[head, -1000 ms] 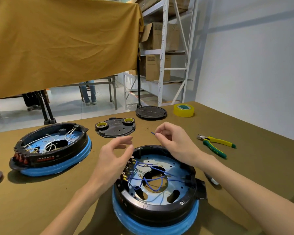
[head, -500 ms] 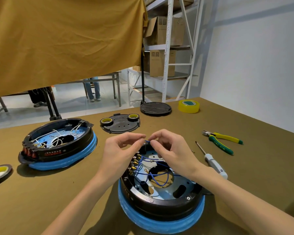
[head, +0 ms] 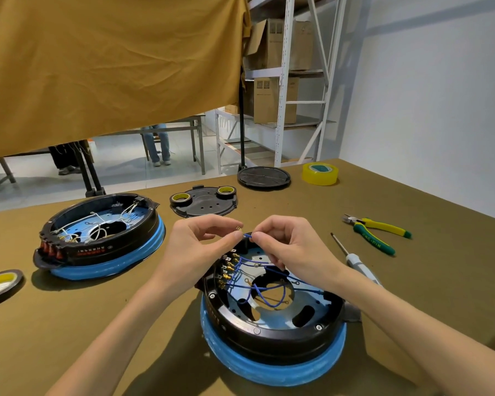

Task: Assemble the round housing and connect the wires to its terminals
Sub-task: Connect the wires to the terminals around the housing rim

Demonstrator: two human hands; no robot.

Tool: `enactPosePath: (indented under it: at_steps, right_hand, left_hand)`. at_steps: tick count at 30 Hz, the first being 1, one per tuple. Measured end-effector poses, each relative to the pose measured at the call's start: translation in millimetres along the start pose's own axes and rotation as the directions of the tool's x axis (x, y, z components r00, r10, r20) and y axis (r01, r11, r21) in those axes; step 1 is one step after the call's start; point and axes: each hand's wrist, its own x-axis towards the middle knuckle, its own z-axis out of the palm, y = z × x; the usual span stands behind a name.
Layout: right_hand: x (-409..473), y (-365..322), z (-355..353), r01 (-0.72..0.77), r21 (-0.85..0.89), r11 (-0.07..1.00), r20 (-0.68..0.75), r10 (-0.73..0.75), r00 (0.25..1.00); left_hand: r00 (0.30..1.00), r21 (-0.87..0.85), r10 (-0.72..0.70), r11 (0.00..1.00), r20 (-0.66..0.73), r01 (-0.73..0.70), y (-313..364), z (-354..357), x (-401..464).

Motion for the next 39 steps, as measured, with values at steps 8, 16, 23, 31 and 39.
enactPosePath:
  at_steps: [8, 16, 23, 31, 39]
  right_hand:
    - [2, -10, 0, -0.036, -0.022, 0.999, 0.064, 0.037, 0.997]
    - [11, -17, -3, -0.254, -0.107, 0.961, 0.177, 0.270, 0.946]
    - [23, -29, 16, -0.477, -0.285, 0.832, 0.259, 0.546, 0.797]
    - [37, -24, 32, -0.541, -0.517, 0.663, 0.112, 0.679, 0.726]
    - [45, -16, 30, -0.627, -0.440, 0.643, 0.139, 0.739, 0.659]
  left_hand:
    - [0.988, 0.081, 0.112, 0.989, 0.109, -0.121, 0, -5, 0]
    - [0.987, 0.131, 0.014, 0.991, 0.158, -0.035, -9, -12, 1]
    - [0.985, 0.209, -0.158, 0.968, 0.064, 0.141, -35, -15, -3]
    - [0.970, 0.174, -0.228, 0.962, 0.082, 0.211, -45, -11, -9]
    - [0.945, 0.202, -0.297, 0.942, 0.138, 0.267, -45, -12, -8]
